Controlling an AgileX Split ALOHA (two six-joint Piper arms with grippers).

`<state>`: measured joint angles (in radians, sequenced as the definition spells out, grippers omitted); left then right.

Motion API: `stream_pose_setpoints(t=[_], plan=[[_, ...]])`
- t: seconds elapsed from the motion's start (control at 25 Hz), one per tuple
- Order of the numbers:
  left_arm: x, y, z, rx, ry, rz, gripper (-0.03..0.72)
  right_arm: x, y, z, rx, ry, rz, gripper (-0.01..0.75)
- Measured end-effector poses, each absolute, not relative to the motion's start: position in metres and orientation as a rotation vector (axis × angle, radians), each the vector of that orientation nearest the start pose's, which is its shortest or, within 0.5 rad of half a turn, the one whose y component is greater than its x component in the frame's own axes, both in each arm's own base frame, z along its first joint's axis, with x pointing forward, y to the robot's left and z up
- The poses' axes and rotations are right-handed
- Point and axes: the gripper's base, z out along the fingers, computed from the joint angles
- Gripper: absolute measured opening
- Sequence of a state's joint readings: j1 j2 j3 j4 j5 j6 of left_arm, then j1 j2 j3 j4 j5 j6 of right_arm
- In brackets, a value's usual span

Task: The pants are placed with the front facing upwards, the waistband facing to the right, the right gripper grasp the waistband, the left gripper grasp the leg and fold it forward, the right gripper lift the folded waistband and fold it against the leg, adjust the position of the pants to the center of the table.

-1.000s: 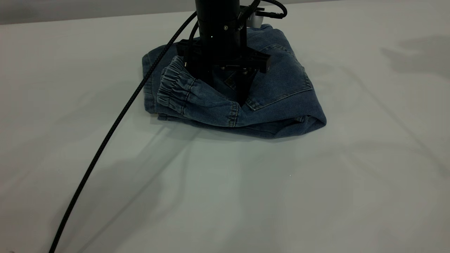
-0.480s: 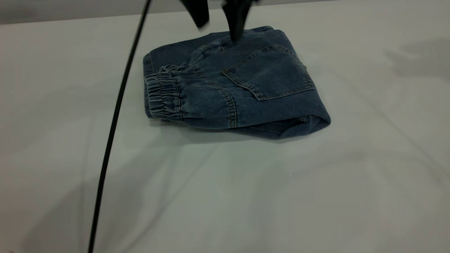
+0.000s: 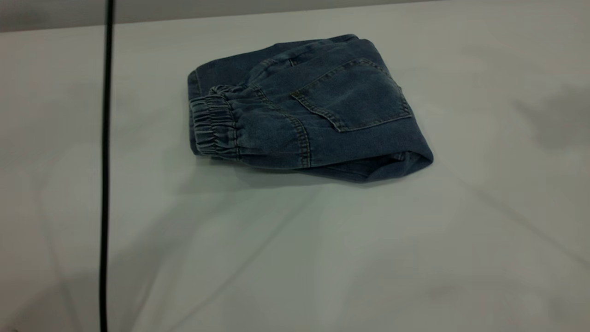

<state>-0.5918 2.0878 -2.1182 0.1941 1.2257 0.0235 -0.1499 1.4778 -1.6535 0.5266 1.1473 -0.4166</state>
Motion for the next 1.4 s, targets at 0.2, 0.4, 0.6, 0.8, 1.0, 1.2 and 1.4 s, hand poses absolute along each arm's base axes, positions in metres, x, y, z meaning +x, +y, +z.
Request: stream_pose_setpoints(t=[0.2,0.4,0.6,0.8,1.0,1.2,1.4], plan=[[0.367,-0.227,0.377,0.799,2.395,0.037,0.548,0.259,0.004,0.466,-0.272,2.259,0.406,0.579],[0.334,-0.206,0.425,0.763,2.3,-0.008,0.548,0.217,0.012,0.495,-0.257,2.15,0.4,0.578],[0.292,-0.177,0.453,0.744,2.259,-0.023,0.548,0.174,0.019,0.516,-0.252,2.051,0.382,0.578],[0.241,-0.143,0.466,0.724,2.239,-0.035,0.548,0.133,0.026,0.517,-0.238,1.999,0.396,0.577],[0.188,-0.108,0.467,0.684,2.223,-0.061,0.548,0.095,0.031,0.496,-0.241,1.996,0.392,0.577],[0.136,-0.076,0.454,0.639,2.213,-0.124,0.548,0.054,0.037,0.464,-0.249,1.987,0.377,0.577],[0.087,-0.045,0.424,0.636,2.198,-0.153,0.548,0.019,0.04,0.426,-0.251,1.983,0.328,0.577]])
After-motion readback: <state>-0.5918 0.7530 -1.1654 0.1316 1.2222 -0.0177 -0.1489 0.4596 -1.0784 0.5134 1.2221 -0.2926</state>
